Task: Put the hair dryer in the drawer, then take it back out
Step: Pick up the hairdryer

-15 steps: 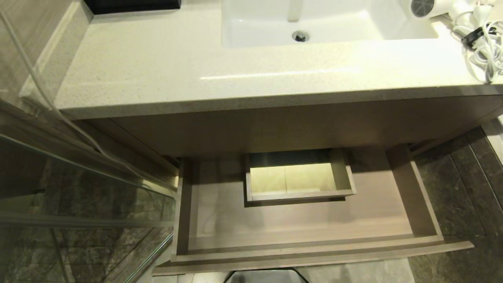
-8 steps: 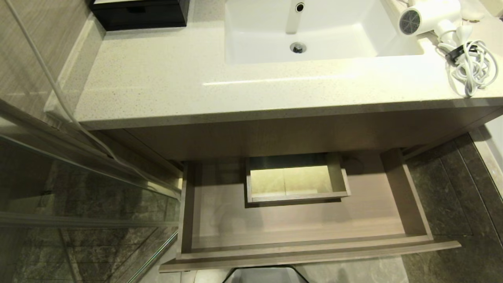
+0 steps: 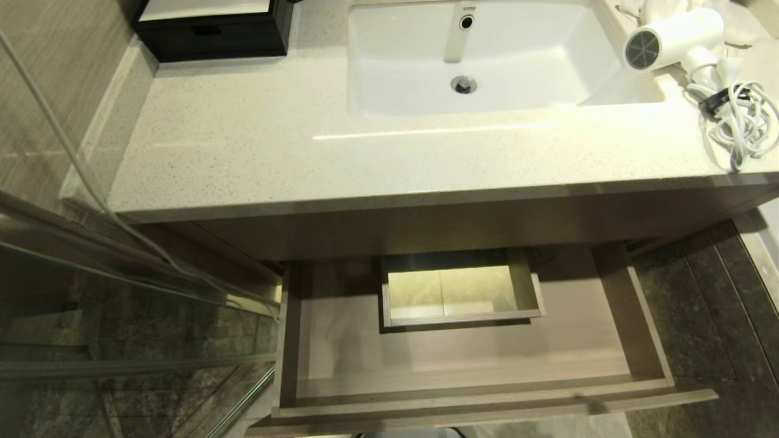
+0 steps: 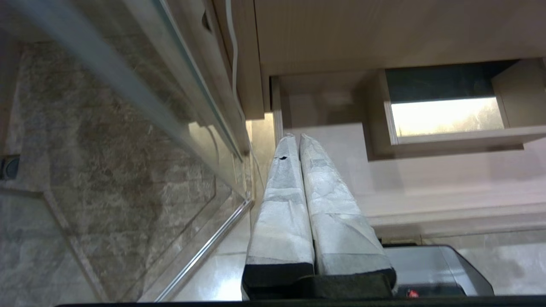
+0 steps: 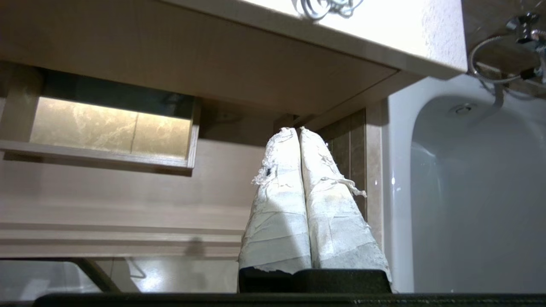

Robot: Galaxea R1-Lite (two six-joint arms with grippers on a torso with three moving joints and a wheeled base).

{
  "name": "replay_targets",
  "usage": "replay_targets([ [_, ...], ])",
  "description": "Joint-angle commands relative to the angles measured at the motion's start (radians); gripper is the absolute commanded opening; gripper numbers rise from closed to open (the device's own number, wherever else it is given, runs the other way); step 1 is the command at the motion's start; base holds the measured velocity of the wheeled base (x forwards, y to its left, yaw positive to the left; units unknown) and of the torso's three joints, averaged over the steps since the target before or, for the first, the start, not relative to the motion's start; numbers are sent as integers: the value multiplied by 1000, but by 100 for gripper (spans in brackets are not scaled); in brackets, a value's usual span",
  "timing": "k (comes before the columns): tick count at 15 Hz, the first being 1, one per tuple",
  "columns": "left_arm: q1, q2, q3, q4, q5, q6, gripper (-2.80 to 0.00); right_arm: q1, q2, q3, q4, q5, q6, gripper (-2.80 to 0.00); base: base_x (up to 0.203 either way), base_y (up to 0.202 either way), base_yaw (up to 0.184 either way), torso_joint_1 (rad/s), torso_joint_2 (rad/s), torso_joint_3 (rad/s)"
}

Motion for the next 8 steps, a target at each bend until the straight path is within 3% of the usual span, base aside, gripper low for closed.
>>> replay_targets([
  [1,0,0,0,0,1,1,-280,-9,21,-18,3,-1,-10,-280,0,0,0,300,-65,226],
  [8,0,0,0,0,1,0,-280,-50,141,-130,8,2,-13,-280,0,0,0,323,-118,198],
])
